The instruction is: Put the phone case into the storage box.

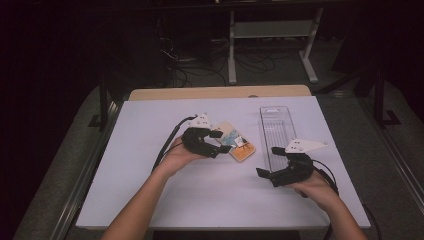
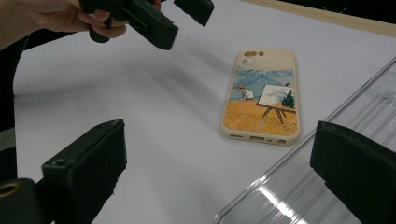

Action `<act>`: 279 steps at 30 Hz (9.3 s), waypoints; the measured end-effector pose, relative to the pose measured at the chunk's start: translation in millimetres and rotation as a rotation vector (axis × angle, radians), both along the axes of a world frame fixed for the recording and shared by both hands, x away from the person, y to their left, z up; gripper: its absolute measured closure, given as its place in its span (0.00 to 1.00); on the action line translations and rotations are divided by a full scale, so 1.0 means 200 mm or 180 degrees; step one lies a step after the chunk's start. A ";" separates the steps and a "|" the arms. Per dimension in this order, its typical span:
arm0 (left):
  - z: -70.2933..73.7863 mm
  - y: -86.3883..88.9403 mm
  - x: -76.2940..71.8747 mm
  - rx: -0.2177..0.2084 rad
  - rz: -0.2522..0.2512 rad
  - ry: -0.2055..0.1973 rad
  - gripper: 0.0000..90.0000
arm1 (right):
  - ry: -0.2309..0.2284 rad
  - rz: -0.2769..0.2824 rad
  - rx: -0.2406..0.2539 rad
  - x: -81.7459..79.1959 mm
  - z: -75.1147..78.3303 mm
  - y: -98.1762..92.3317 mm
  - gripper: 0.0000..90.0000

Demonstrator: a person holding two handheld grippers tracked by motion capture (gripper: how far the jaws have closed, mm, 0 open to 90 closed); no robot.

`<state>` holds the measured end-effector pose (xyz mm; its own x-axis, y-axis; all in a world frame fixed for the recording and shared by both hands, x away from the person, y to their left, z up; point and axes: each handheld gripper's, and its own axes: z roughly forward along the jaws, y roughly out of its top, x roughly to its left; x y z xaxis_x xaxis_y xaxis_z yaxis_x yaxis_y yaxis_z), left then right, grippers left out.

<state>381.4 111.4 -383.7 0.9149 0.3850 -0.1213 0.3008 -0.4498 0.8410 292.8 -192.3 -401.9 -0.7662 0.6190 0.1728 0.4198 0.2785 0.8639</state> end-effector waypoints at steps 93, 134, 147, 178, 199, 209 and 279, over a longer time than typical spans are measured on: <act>-0.27 -0.56 0.16 0.1138 -0.0009 0.0373 1.00 | 0.0022 0.0007 0.0042 0.00 0.00 -0.01 0.04; -0.25 -0.01 0.08 0.1227 0.0429 0.0482 1.00 | 0.0019 -0.0008 0.0037 0.01 0.00 -0.01 0.04; -0.14 0.06 0.03 0.0805 0.0308 0.0403 0.82 | 0.0022 -0.0010 0.0039 0.01 0.00 -0.01 0.04; -0.07 0.67 -0.38 0.0237 0.0400 -0.0050 0.12 | -0.0003 -0.0021 0.0039 0.01 0.00 -0.01 0.04; -0.13 0.72 -0.45 0.0145 0.0546 0.0047 0.00 | 0.0009 -0.0032 0.0023 0.00 0.00 0.00 0.04; -0.11 0.70 -0.43 0.0252 0.0586 0.0029 0.00 | 0.0004 -0.0034 0.0025 0.01 0.00 0.00 0.04; 0.12 0.22 0.10 0.0239 0.1012 -0.0005 0.00 | 0.0041 0.0001 0.0064 0.01 0.00 -0.01 0.04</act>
<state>401.3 155.7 -358.7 0.7477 0.6592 -0.0805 0.4348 -0.3943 0.8096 294.8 -194.3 -402.2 -0.7640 0.6151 0.1949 0.4307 0.2612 0.8639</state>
